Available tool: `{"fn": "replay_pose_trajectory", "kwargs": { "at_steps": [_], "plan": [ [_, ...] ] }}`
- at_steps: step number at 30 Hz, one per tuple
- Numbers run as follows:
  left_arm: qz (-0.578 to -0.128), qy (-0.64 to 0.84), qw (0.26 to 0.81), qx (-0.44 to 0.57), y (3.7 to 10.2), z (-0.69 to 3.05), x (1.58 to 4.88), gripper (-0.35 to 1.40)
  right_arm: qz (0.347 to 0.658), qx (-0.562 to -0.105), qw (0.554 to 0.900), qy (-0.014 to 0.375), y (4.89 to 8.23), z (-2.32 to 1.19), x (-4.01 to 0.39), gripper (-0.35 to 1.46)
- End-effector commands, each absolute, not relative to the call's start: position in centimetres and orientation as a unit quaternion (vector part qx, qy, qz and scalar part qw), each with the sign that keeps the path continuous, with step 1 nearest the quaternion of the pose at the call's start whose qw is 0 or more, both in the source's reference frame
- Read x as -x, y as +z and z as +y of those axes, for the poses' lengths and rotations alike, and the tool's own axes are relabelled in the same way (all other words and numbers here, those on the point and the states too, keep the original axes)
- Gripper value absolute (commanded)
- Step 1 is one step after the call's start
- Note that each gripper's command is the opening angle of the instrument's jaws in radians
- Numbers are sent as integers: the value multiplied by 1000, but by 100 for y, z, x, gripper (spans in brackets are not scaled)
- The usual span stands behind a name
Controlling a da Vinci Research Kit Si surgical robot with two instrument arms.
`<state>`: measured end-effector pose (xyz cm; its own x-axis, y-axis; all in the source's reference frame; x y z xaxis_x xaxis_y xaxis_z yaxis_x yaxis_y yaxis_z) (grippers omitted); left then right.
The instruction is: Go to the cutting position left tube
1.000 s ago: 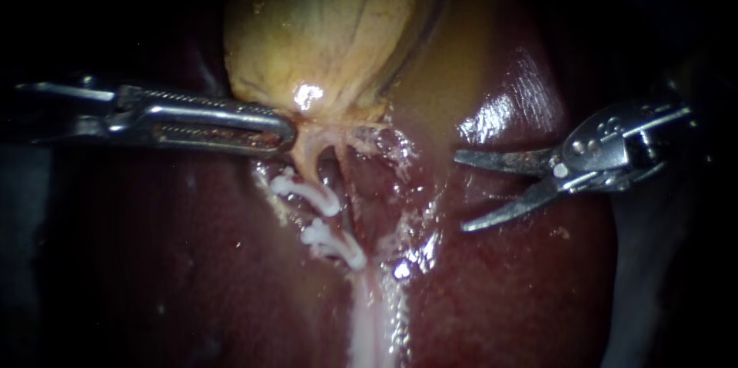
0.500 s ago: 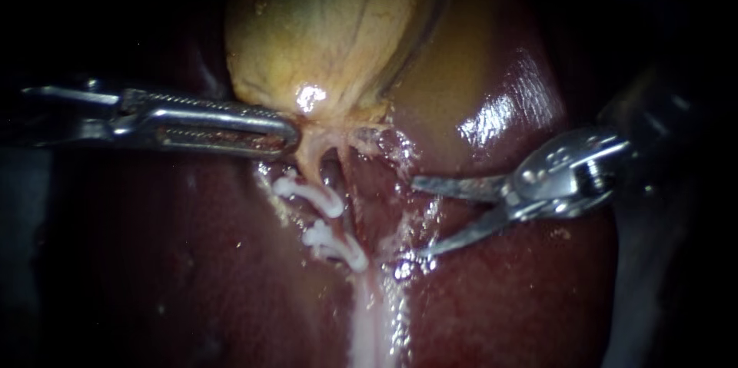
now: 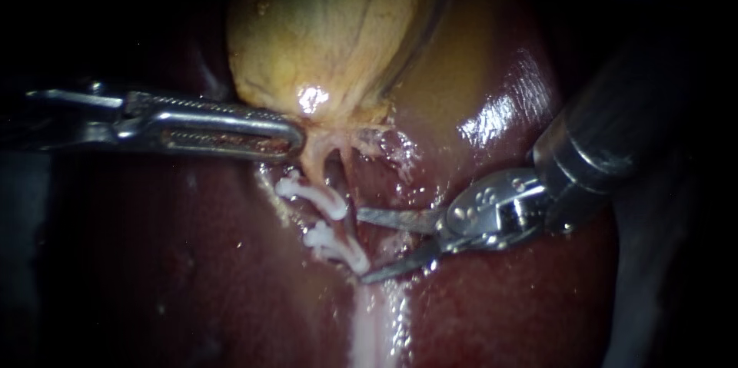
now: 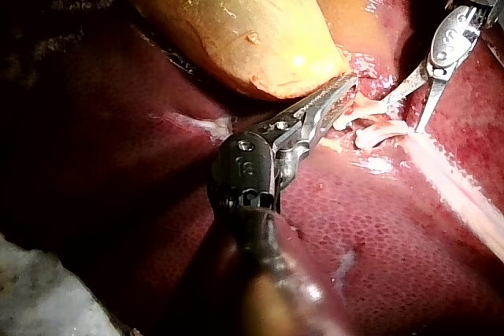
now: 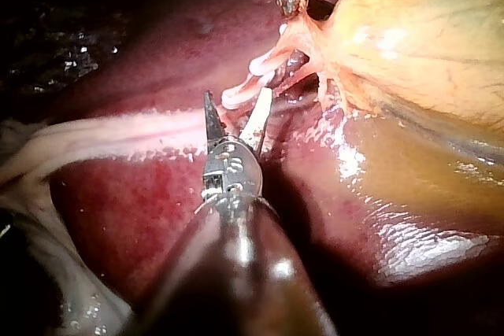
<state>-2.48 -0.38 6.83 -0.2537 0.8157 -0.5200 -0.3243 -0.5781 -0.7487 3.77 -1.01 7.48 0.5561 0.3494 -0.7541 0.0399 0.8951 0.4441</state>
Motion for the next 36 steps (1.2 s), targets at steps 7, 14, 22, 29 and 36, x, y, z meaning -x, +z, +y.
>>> {"fn": "replay_pose_trajectory", "kwargs": {
  "at_steps": [7,14,22,29,36],
  "plan": [
    [-259,749,380,478,682,-39,251,-35,461,-212,856,94,756,-103,-390,139],
    [-259,750,377,479,682,-41,254,-35,460,-223,853,103,767,-104,-402,139],
    [-258,750,377,479,683,-41,255,-35,483,-251,830,125,775,-99,-410,134],
    [-258,750,377,479,684,-41,256,-35,489,-285,813,139,784,-100,-415,127],
    [-258,750,377,479,684,-41,257,-35,487,-312,804,137,794,-109,-422,120]
  ]
}}
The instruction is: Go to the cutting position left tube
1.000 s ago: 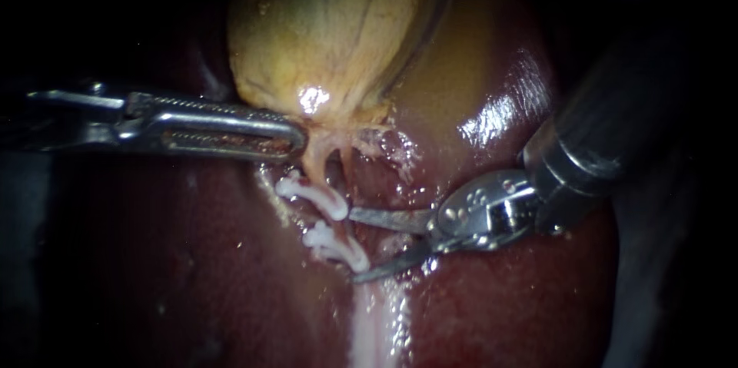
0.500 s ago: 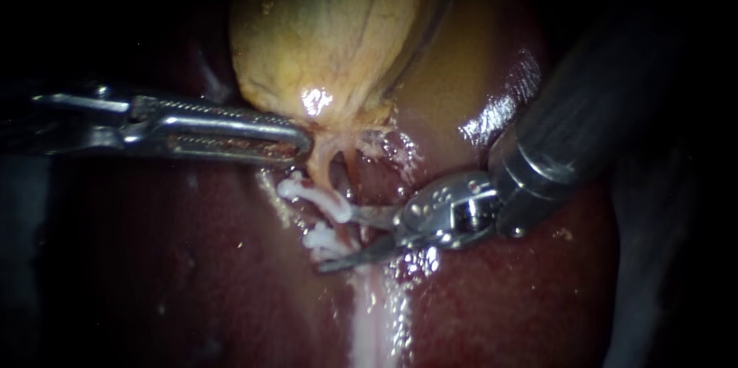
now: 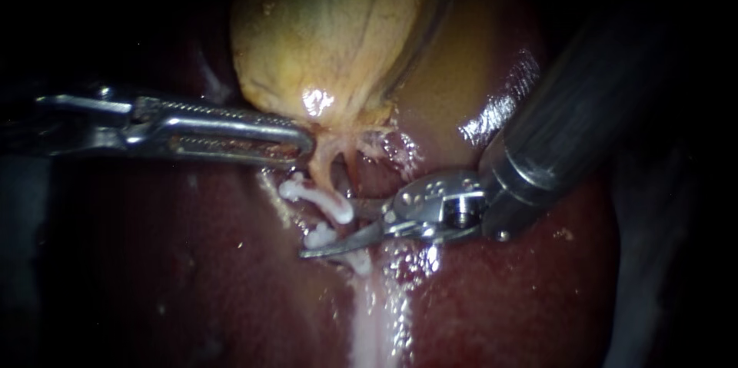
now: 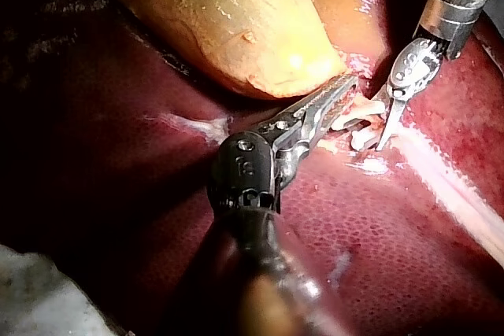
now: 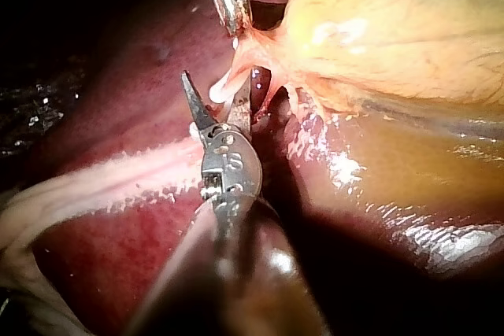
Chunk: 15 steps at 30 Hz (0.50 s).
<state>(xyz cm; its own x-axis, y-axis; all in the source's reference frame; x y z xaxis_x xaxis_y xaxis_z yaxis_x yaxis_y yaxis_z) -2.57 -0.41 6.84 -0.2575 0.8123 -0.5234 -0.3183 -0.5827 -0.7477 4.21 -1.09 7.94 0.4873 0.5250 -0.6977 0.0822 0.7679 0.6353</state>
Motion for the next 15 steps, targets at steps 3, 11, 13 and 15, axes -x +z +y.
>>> {"fn": "replay_pose_trajectory", "kwargs": {
  "at_steps": [3,11,13,15],
  "plan": [
    [-258,750,377,479,685,-41,258,-35,487,-318,802,137,795,-110,-426,119],
    [-258,750,377,479,687,-40,259,-35,494,-321,796,136,796,-107,-434,117],
    [-257,750,377,479,687,-40,259,-35,494,-322,796,135,797,-107,-436,117],
    [-257,750,377,479,688,-40,259,-35,494,-322,796,135,798,-106,-437,117]
  ]
}}
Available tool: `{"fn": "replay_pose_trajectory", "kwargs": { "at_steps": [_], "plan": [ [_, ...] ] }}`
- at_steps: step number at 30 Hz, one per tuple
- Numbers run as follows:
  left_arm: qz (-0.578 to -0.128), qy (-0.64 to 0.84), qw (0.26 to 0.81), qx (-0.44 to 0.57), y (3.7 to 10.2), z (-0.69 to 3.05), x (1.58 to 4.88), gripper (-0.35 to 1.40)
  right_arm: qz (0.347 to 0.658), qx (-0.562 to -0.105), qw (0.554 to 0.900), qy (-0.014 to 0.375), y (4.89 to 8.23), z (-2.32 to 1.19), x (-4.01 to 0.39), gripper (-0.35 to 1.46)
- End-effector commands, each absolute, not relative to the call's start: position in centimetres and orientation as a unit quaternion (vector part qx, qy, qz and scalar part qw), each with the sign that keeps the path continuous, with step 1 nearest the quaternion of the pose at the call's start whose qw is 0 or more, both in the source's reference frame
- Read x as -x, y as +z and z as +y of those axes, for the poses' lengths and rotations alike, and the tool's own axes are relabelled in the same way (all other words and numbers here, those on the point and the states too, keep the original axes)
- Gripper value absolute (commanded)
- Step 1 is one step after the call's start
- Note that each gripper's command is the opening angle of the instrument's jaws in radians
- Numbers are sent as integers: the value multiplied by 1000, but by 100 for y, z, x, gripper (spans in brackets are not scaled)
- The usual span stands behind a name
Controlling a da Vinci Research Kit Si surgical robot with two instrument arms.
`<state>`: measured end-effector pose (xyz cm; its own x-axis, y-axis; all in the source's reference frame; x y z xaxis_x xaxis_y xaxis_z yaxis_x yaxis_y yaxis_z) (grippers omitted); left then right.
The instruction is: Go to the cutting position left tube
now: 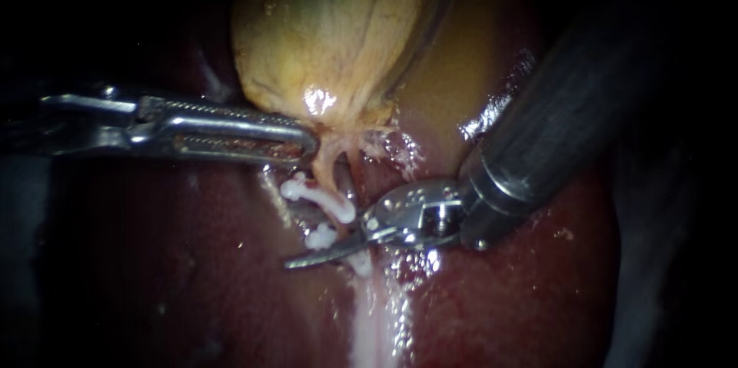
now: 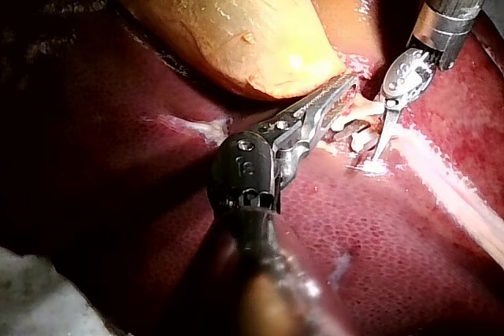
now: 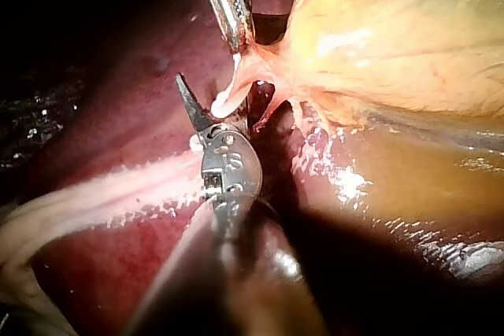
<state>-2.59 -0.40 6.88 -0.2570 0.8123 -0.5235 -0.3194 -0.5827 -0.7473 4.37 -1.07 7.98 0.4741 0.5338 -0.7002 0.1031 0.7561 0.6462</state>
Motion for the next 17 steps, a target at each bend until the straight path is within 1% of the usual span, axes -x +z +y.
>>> {"fn": "replay_pose_trajectory", "kwargs": {
  "at_steps": [1,17],
  "plan": [
    [-257,750,377,479,688,-39,260,-35,494,-322,796,135,798,-106,-438,117],
    [-257,750,378,479,688,-40,260,-35,495,-323,796,133,800,-104,-439,117]
  ]
}}
